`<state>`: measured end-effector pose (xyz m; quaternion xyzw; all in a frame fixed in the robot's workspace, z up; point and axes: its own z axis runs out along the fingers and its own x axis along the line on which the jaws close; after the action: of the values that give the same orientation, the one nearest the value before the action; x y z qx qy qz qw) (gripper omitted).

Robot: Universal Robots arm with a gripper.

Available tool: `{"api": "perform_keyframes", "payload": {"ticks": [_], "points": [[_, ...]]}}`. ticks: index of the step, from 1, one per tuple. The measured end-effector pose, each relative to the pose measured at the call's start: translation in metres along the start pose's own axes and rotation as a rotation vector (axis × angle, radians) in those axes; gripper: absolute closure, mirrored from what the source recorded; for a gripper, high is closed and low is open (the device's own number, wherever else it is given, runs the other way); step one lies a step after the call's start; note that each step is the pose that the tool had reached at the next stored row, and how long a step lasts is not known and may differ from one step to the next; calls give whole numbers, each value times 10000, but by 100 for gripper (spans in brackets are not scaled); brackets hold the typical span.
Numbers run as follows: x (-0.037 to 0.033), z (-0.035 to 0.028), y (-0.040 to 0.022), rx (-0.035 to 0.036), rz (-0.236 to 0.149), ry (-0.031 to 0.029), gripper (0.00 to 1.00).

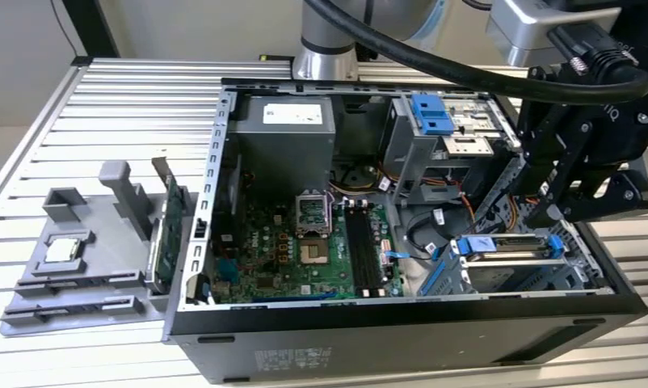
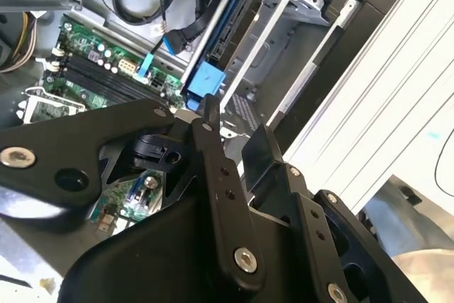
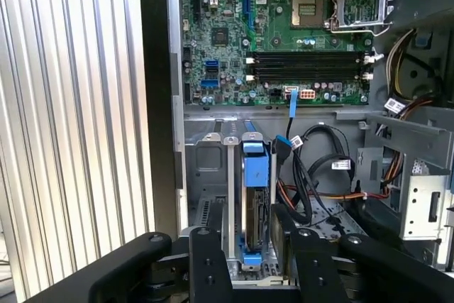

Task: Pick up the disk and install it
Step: 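Insert the disk into the insertion slot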

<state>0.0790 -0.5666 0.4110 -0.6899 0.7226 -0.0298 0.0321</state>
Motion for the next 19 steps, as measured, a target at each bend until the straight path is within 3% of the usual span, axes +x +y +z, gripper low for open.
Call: {"api": "perform_keyframes", "payload": {"ticks": [14, 16, 19], "points": [[-12, 1, -15, 0, 13, 3, 0], [-29, 10, -52, -25, 18, 3, 0], [-65, 41, -104, -120, 18, 22, 0]]}}
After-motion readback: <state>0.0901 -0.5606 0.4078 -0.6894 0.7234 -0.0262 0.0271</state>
